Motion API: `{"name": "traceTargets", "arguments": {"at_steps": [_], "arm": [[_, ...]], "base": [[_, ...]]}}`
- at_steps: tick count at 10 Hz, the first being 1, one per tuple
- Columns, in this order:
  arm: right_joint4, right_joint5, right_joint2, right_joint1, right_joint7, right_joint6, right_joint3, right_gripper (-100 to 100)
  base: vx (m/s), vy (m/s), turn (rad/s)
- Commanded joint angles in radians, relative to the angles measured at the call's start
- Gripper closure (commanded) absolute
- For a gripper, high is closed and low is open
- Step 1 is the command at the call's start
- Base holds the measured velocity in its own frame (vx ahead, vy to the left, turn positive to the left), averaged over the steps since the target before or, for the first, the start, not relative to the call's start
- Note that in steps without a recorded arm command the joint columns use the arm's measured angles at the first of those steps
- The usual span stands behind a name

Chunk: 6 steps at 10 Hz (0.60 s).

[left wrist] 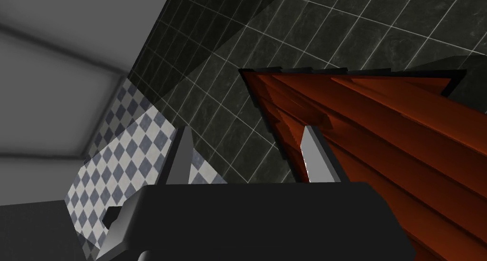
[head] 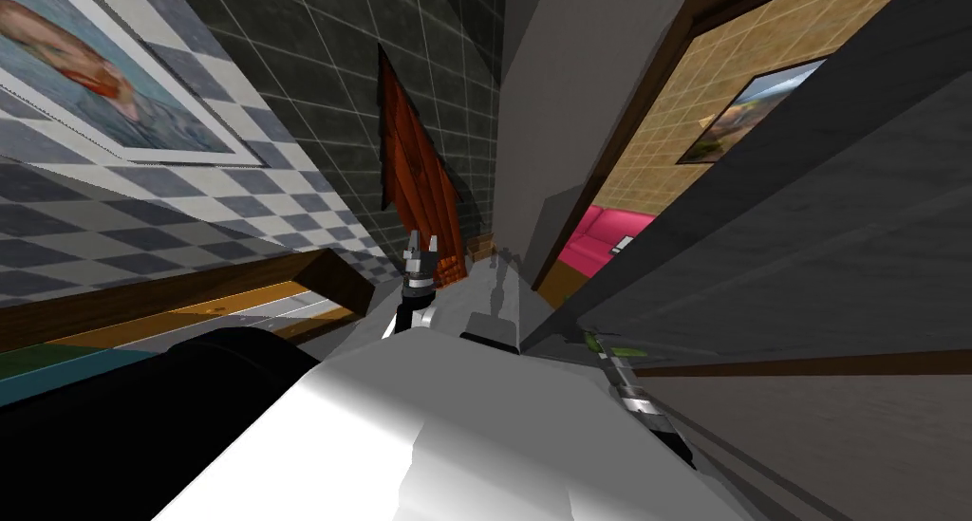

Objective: Pull the door open

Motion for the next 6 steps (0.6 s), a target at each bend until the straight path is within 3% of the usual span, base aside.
{"name": "traceTargets", "arguments": {"at_steps": [1, 6], "arm": [[0.006, 0.001, -0.007, 0.004, 0.000, -0.013, -0.007, 100], [0.036, 0.009, -0.015, 0.003, -0.003, -0.048, -0.015, 100]], "base": [[-0.202, -0.082, 0.172], [-0.206, -0.073, 0.154]]}}
